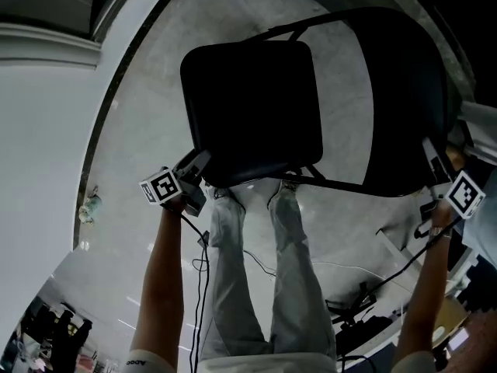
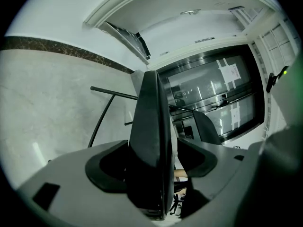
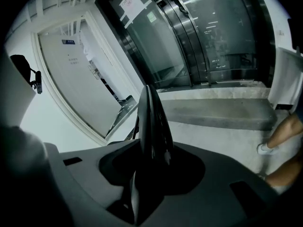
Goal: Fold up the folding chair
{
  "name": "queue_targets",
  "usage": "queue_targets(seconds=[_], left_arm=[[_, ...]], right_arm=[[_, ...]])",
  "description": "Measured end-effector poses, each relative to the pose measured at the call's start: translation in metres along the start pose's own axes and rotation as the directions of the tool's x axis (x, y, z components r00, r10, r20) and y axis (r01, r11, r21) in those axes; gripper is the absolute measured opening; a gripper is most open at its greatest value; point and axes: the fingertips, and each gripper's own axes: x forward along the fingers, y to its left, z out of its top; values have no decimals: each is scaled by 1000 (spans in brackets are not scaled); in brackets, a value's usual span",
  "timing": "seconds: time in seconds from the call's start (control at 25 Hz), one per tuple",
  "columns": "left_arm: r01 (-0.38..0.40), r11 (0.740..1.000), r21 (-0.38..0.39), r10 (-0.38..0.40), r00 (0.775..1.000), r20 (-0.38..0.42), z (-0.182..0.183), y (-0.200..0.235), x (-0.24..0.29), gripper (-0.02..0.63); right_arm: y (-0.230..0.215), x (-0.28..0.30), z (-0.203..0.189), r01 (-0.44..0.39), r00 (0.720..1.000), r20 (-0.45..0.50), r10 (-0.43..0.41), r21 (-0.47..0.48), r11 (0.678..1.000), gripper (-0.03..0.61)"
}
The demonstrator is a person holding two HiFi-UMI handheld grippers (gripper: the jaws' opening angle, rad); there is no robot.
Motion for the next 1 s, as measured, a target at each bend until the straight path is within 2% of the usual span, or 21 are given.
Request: queue_targets(seconds=[0.2, 0.36, 0.52, 0.72, 1.0], left_arm=[[-10, 998, 65, 15, 997, -71, -53, -92, 56, 339], [-9, 998, 62, 11, 999, -34, -64, -126, 82, 320], [-37, 997, 67, 35, 999, 29, -67, -141, 96, 288], [-79, 994, 77, 77, 997, 25, -77, -157, 108, 288], [-69, 995, 78, 68, 997, 21, -90, -194, 122, 287]], right_arm=[[-92, -56, 36, -49, 999, 16, 48, 77, 996, 137], [-137, -67, 48, -63, 998, 15, 61, 96, 993, 137], [-166, -65, 53, -79, 997, 11, 79, 105, 991, 140], [-192, -67, 54, -80, 997, 14, 79, 131, 988, 143], [-199, -87, 70, -32, 999, 9, 31, 120, 992, 144]])
